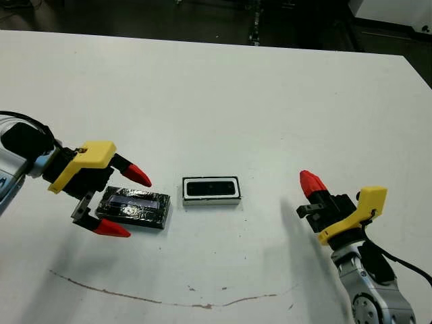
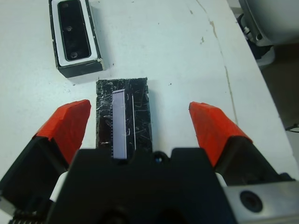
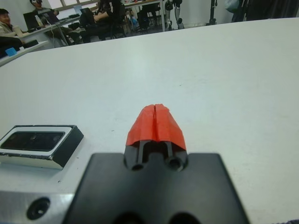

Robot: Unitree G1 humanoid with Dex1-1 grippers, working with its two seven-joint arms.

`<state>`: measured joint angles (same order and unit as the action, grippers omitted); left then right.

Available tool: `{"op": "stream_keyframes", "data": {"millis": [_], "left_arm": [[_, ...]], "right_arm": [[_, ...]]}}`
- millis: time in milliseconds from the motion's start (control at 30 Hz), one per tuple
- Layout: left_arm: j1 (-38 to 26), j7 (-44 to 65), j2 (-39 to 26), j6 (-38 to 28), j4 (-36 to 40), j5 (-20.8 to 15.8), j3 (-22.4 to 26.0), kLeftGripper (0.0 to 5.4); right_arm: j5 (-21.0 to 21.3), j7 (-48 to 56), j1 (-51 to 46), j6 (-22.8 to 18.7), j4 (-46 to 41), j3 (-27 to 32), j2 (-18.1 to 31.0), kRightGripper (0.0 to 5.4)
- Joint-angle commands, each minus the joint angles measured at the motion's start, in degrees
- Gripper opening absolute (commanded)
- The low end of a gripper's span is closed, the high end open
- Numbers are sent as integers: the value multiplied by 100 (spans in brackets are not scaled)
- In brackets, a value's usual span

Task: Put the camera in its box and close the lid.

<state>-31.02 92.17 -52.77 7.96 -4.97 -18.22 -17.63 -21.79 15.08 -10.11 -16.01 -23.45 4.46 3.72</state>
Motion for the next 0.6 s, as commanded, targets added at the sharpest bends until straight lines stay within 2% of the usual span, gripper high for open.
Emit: {"op": "stream_keyframes", "data": {"millis": [33,200,400,600], "left_arm": [[95,25,149,-127,-219,76,92,540],[88,-2,275,-311,-342,184,157,540],[55,-19,318,3,-383,262,120,540],[64,-45,387,-38,-404,352,128,540]], "right_arm": [[-12,-11,-80,-4,13,28,75,1],[-5,-14,-93,27,19,32,71,1],[-52,10,-96,11,32,40,73,1],[-3,3,-115,62,43,13,66,1]]}}
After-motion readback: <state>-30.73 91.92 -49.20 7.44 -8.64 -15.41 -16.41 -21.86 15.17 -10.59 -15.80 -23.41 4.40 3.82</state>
